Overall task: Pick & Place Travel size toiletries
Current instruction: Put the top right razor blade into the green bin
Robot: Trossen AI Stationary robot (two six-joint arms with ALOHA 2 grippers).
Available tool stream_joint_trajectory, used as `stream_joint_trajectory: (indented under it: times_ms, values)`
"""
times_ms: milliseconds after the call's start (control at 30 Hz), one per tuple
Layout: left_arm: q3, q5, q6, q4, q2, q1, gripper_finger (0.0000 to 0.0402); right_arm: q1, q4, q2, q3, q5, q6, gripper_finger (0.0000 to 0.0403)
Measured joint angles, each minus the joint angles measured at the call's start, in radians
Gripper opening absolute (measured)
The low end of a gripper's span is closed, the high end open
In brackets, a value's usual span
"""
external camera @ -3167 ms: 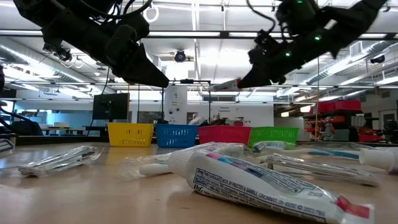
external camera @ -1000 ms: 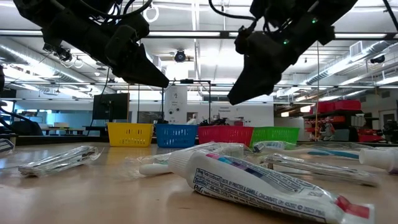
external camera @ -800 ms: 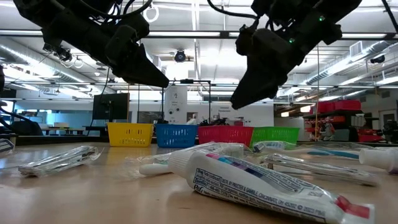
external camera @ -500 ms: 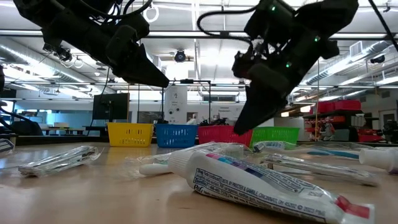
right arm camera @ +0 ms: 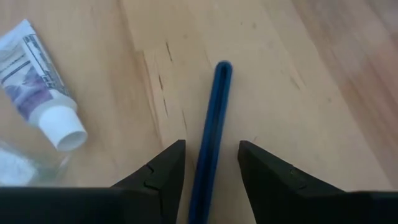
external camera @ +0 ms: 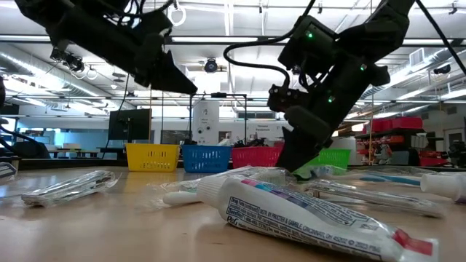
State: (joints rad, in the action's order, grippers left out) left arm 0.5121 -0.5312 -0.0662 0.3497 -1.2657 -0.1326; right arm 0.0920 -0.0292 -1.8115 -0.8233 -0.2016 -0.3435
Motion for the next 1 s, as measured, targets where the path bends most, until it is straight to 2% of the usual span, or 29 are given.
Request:
stream_joint_trajectory:
  times_ms: [133,267,400,500,733,867,1000]
  values:
    - [0.0,0.075,-0.019,-0.094,0.082,0.0,0.0142,0.0,0.0,-0.002,0.0,-0.013,0.0,0.0144]
    - [0.001,0.123,-0.055,-0.247,0.165,0.0,0.0142,-0.001,0.003,-0.003,0.0,-0.019,0.0,0.0101]
    - [0.0,0.123,-0.096,-0.362,0.204,0.0,0.0142,-0.001,0.0,-0.004,0.0,-0.025,0.0,0.0057]
    - [0.0,0.109,-0.114,-0.378,0.208,0.0,0.0142,-0.002,-0.012,-0.005,0.001,-0.027,-0.014,0.0038]
    - [0.0,0.106,-0.114,-0.377,0.201,0.0,0.0142,-0.018,-0.036,0.05,0.004,0.024,-0.037,0.0031]
    - [0.0,0.106,-0.119,-0.377,0.202,0.0,0.0142,-0.046,-0.01,0.153,0.003,-0.034,-0.015,0.003]
    - [0.0,0.106,-0.122,-0.378,0.202,0.0,0.0142,-0.084,0.071,0.287,0.002,-0.175,0.012,0.003]
